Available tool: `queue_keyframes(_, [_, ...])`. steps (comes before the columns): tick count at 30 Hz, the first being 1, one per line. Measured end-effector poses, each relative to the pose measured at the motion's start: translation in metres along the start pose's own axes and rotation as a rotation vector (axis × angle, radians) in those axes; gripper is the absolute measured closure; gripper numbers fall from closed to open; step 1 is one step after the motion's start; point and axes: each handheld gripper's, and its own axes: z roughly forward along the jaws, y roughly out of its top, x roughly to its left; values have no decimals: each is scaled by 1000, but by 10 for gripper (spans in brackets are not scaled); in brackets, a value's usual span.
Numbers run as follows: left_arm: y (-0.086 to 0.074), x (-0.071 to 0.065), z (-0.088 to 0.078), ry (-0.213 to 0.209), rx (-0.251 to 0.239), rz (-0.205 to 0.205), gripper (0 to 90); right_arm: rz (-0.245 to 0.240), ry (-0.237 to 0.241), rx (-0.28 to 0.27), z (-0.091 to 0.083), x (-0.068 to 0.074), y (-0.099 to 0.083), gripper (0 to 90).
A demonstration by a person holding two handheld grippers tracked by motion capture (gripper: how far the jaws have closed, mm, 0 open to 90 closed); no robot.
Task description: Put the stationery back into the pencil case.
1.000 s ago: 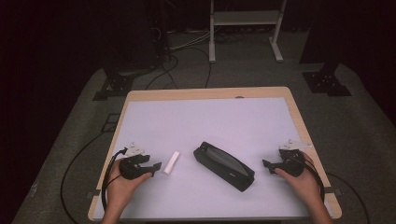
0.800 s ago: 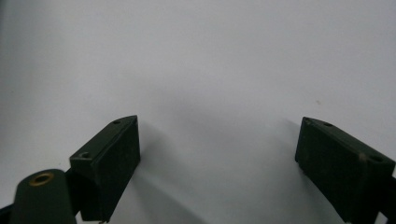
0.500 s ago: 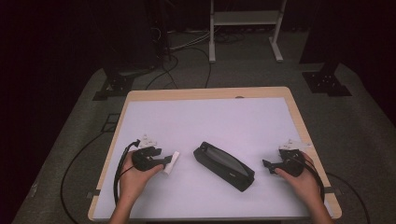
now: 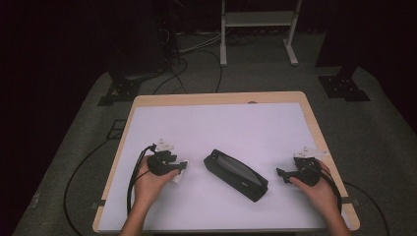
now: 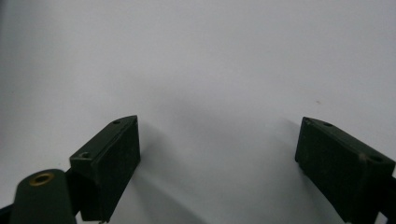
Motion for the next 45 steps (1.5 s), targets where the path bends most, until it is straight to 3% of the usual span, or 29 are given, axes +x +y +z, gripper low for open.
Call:
queue_keyframes(7, [10,-3,9,7,54,6,486,0,0,0,0,0,0,129])
queue_keyframes(14, [20,-3,17,7,161,11,518,-2,0,0,0,0,0,129])
queue_keyframes(15, [21,-3,18,6,176,-3,525,-1,0,1,0,0,0,129])
queue_keyframes(28, [41,-6,38,53,376,8,587,0,0,0,0,0,0,129])
queue_keyframes(39, [42,-7,46,52,435,-1,673,0,0,0,0,0,0,129])
queue_keyframes(45, [44,-9,47,69,456,32,706,0,0,1,0,0,0,129])
